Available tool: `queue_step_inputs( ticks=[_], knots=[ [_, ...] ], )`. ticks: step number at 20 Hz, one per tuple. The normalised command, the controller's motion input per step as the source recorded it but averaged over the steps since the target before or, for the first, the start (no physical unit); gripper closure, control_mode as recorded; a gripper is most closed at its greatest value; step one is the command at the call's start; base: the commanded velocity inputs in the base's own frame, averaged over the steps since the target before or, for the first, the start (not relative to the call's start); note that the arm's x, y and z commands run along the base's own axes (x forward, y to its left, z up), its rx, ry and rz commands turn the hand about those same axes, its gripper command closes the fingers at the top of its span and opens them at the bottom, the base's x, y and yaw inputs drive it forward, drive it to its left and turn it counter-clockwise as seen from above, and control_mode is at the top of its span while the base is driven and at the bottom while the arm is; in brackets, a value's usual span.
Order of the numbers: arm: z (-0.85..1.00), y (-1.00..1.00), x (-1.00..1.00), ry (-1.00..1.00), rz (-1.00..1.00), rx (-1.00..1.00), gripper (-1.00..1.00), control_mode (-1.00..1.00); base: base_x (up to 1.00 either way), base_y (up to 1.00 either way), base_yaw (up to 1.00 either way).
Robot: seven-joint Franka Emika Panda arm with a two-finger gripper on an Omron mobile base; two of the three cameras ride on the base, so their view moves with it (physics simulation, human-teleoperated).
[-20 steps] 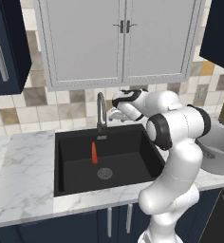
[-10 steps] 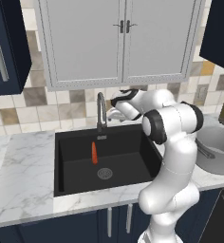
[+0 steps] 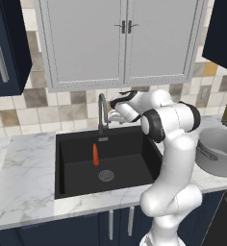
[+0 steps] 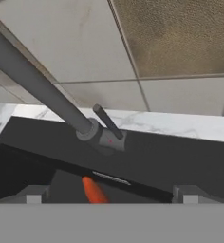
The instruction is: Dump the carrot from the pot into the sink. Then turn on the water and wash the carrot. Then turn off the water and put the carrot back in the pot.
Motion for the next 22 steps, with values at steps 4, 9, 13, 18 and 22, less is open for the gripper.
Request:
queue_step_inputs(
  ticks=[4,9,13,18,22],
  knots=[
    [-0.15,0.10,0.19,0.00,0.00,0.00,-1.00,-1.00,0.00,0.00,0.00],
    [-0.16,0.07,0.23,0.00,0.00,0.00,-1.00,-1.00,0.00,0.00,0.00],
    [-0.13,0.06,0.27,0.00,0.00,0.01,-1.00,-1.00,0.00,0.00,0.00],
    [-0.08,0.03,0.32,0.00,0.00,0.02,-1.00,-1.00,0.00,0.00,0.00],
    [-0.07,0.00,0.38,0.00,0.00,0.02,-1.00,-1.00,0.00,0.00,0.00]
  ],
)
